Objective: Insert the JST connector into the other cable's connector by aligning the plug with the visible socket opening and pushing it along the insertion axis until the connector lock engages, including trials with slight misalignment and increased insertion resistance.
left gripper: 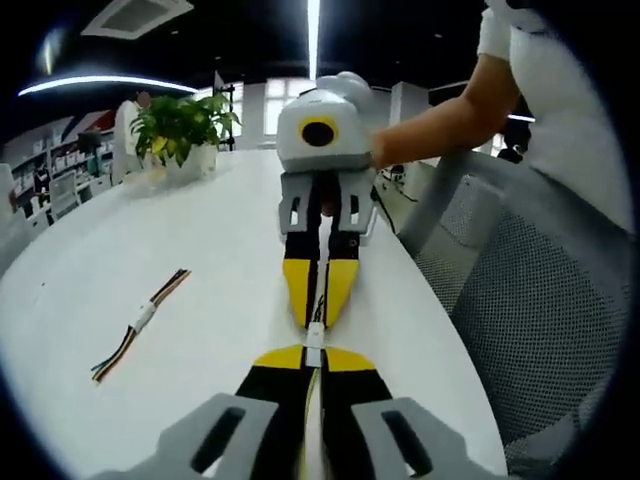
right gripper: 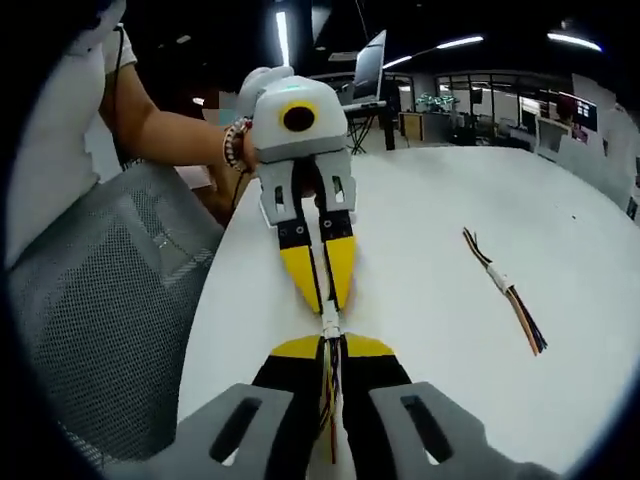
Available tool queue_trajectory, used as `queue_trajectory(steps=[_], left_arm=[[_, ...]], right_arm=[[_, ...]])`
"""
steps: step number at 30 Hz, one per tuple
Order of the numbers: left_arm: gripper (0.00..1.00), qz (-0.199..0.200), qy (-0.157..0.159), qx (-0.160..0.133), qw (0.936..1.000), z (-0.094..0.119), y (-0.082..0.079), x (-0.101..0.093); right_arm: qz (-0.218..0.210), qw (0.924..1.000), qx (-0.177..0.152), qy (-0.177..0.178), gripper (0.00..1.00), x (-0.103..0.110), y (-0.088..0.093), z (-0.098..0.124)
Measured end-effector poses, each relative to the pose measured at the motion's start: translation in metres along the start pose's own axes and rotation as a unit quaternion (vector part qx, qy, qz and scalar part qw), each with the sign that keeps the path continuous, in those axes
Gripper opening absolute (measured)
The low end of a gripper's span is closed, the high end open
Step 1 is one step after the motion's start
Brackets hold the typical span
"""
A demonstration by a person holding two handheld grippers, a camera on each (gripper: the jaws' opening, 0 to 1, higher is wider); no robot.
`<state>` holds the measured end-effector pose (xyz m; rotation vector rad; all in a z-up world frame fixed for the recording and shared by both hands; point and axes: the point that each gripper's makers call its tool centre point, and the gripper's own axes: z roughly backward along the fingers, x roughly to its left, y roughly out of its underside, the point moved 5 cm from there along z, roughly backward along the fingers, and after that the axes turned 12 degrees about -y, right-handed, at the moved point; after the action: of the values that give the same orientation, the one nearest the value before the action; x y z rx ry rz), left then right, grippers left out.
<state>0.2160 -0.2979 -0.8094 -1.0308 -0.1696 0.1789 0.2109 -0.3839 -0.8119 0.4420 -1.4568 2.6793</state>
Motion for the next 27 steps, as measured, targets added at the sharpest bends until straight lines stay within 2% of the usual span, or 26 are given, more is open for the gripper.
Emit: queue_trajectory(steps=[8, 12, 14, 18, 22, 27], left_arm=[[0.0, 0.006, -0.002, 0.002, 1.0, -0.001, 0.0, 0.001], [0.0, 0.008, -0.012, -0.007, 0.9999, 0.001, -0.005, 0.007], [0.0, 0.019, -0.02, -0.013, 0.9995, 0.002, -0.01, 0.014], [0.0, 0.01, -0.039, -0.022, 0.9989, 0.007, -0.021, 0.032], [0.0, -0.003, -0.057, -0.019, 0.9982, 0.009, -0.026, 0.05], [0.0, -0.016, -0.067, -0.008, 0.9976, 0.006, -0.029, 0.067]], right_arm=[[-0.006, 1.0, -0.002, 0.002, 0.03, -0.001, 0.001, 0.001], [0.004, 0.9999, -0.008, 0.005, 0.03, -0.005, -0.004, 0.007], [0.01, 0.9998, -0.011, 0.012, 0.03, -0.01, -0.01, 0.012], [0.022, 0.9992, -0.023, 0.025, 0.03, -0.025, -0.026, 0.019], [0.033, 0.9983, -0.022, 0.041, 0.03, -0.041, -0.038, 0.022], [0.035, 0.9979, -0.021, 0.049, 0.03, -0.057, -0.042, 0.024]])
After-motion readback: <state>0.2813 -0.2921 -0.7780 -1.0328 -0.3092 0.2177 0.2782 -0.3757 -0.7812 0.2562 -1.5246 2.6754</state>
